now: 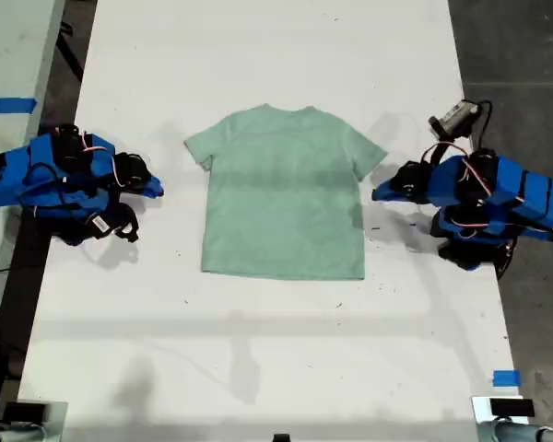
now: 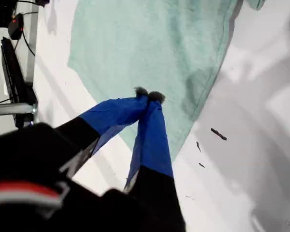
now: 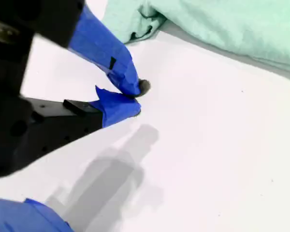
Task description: Fold tshirt
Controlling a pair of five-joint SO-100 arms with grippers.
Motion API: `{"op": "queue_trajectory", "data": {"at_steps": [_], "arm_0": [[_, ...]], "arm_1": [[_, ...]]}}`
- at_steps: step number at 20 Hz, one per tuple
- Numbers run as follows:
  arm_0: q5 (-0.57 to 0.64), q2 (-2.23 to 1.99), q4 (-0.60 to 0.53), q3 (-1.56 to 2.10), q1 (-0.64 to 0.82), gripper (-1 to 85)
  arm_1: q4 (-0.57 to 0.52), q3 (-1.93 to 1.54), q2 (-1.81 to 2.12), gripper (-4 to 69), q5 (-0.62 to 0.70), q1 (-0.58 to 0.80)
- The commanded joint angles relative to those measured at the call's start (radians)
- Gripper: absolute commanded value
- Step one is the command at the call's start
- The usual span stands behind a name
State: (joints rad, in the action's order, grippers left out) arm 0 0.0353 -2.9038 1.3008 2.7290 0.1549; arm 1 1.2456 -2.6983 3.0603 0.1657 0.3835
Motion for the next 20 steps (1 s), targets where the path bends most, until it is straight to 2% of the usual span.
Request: {"op": "queue_trajectory", "data": {"at_steps": [1, 4, 9, 12, 15, 18, 20], "arm_0": [[0.063, 0.212, 0.023, -0.265, 0.052, 0.0], [0.149, 0.425, 0.081, -0.506, 0.109, 0.0], [0.301, 0.753, 0.176, -0.874, 0.207, 0.0], [0.345, 0.888, 0.212, -1.04, 0.244, 0.0], [0.382, 0.957, 0.233, -1.092, 0.293, 0.0], [0.387, 0.988, 0.239, -1.088, 0.298, 0.5], [0.393, 1.002, 0.238, -1.088, 0.299, 2.7]], "arm_1": [[0.009, 0.293, -0.275, -0.9, 0.092, 0.044], [0.094, 0.548, -0.517, -1.0, 0.222, 0.135], [0.236, 0.856, -0.811, -1.0, 0.472, 0.362], [0.29, 0.997, -0.916, -1.0, 0.591, 0.483], [0.296, 1.046, -0.965, -0.3, 0.678, 0.561], [0.249, 0.959, -0.969, 10.8, 0.715, 0.627], [0.158, 0.844, -0.948, 18.6, 0.744, 0.657]]}}
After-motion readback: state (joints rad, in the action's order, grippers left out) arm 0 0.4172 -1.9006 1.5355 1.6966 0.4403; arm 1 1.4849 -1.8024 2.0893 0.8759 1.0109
